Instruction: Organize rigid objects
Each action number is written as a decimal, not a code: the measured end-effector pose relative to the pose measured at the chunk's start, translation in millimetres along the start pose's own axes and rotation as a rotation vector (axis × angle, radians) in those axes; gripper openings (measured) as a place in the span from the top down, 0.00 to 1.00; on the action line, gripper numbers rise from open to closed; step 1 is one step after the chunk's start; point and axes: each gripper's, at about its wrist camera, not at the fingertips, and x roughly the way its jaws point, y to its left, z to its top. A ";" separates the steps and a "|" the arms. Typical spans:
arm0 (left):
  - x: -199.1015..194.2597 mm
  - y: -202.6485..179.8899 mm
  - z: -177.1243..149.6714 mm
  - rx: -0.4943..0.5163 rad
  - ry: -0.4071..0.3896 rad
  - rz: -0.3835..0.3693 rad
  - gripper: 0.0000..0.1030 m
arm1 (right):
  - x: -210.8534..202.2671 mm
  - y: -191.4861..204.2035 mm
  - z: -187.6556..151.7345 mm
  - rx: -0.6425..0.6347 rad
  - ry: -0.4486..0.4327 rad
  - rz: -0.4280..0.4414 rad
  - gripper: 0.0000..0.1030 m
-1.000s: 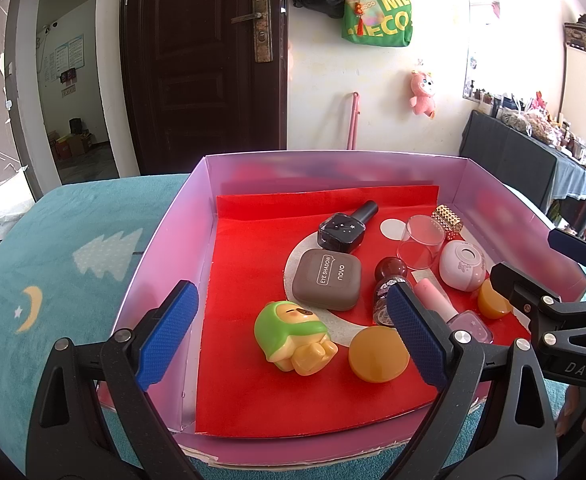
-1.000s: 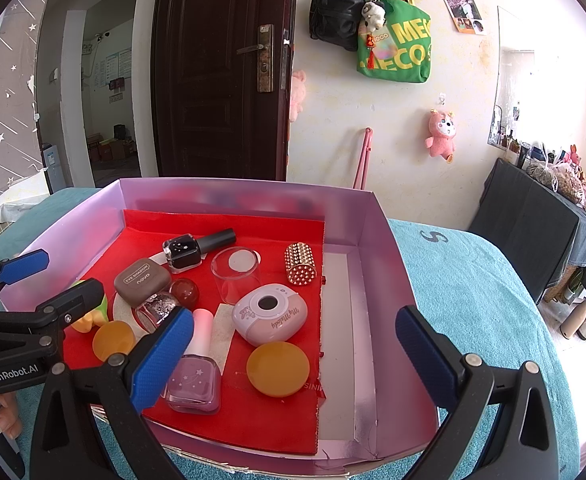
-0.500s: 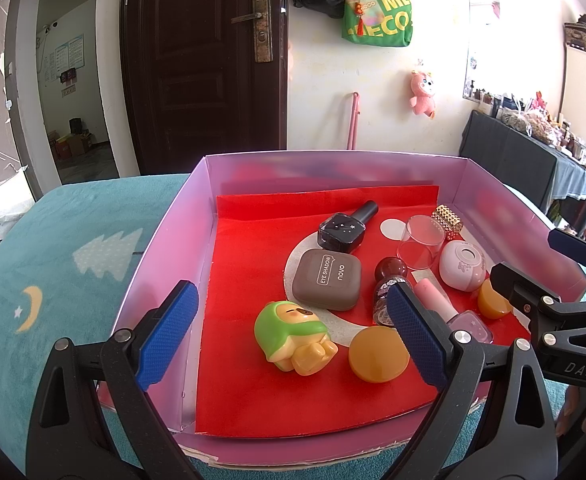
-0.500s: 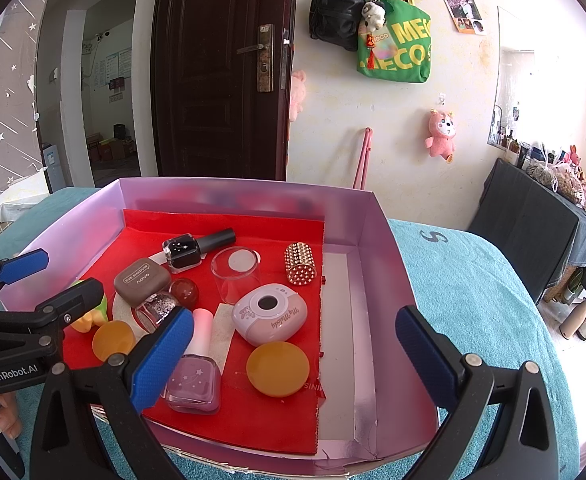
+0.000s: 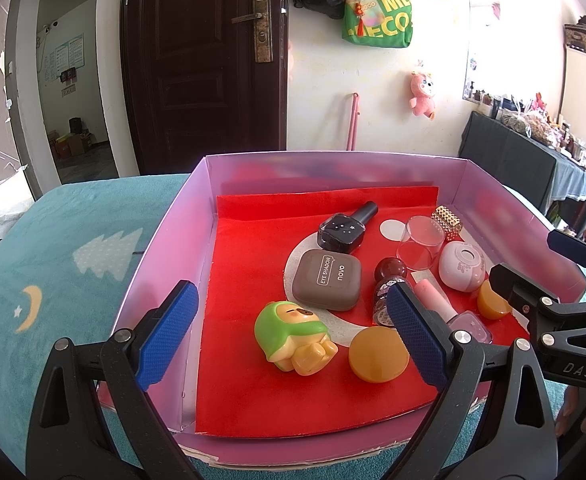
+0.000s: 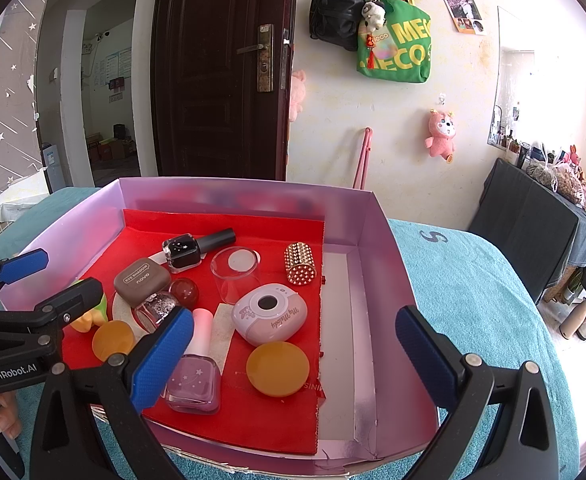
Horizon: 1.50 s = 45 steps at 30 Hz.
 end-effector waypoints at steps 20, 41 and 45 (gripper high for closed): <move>-104.1 -8.1 -15.1 -0.013 -0.004 0.016 0.06 | -86.8 -3.8 -3.4 0.043 -0.041 0.054 0.00; -79.9 -18.1 -90.5 -0.031 0.286 0.007 0.06 | -77.3 -1.1 -84.0 0.073 0.281 0.008 0.00; -67.4 -18.2 -97.3 -0.022 0.315 0.031 0.06 | -71.4 -0.1 -90.9 0.064 0.329 -0.042 0.00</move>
